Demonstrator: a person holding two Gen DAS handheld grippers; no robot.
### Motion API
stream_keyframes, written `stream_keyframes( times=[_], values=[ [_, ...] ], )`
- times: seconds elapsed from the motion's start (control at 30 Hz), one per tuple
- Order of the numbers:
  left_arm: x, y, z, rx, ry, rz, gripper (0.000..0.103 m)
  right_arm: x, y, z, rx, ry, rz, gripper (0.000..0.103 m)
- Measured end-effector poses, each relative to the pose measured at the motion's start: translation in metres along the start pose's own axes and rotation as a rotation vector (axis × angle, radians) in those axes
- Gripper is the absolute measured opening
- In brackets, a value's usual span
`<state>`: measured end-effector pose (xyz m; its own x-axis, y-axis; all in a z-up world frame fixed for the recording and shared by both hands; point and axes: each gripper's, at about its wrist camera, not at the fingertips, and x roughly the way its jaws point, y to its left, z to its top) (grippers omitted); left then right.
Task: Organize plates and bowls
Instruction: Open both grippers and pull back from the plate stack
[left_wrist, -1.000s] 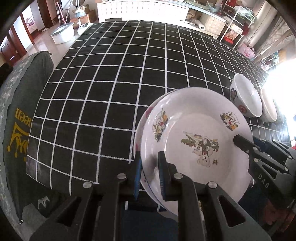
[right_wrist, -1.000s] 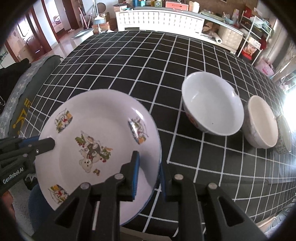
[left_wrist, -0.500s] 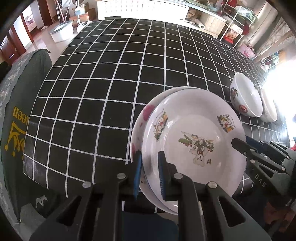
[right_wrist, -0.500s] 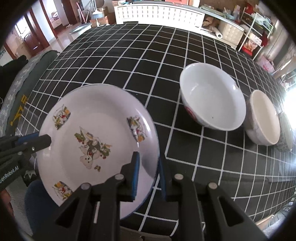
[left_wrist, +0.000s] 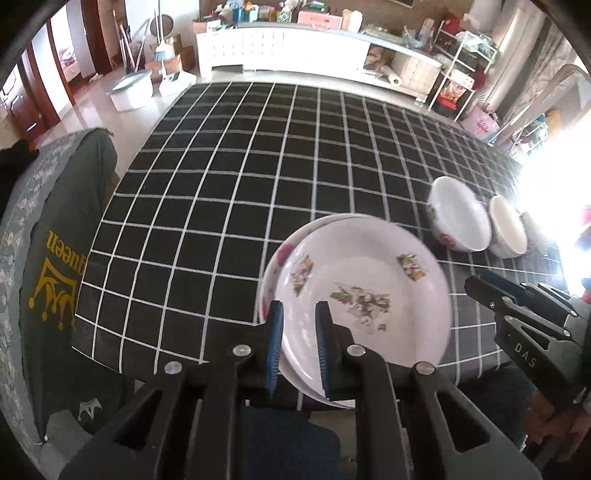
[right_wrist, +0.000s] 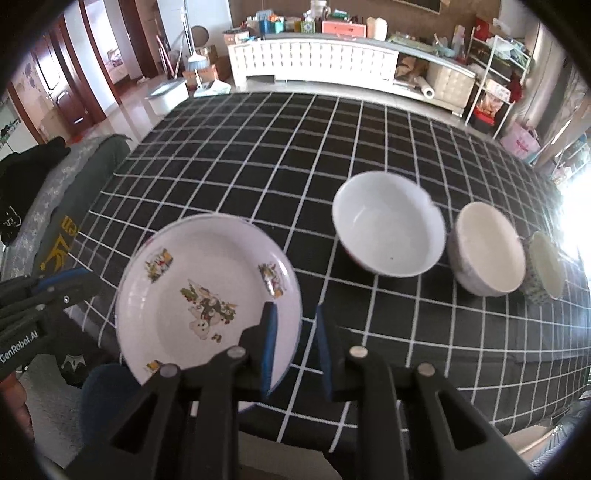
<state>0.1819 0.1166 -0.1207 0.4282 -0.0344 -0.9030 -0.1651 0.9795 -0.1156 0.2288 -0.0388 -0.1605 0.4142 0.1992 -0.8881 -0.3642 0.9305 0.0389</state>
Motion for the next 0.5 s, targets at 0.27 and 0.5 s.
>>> stream_keyframes(
  times=[0.27,0.5],
  values=[
    [-0.033,-0.039,-0.001,0.056,-0.055,-0.047,0.021,-0.041,-0.022,-0.005,0.026,-0.063,-0.016,0.026],
    [-0.055,-0.084,0.006,0.124,-0.097,-0.089,0.025,-0.073,-0.053,-0.009,0.077,-0.113,-0.027,0.027]
  ],
)
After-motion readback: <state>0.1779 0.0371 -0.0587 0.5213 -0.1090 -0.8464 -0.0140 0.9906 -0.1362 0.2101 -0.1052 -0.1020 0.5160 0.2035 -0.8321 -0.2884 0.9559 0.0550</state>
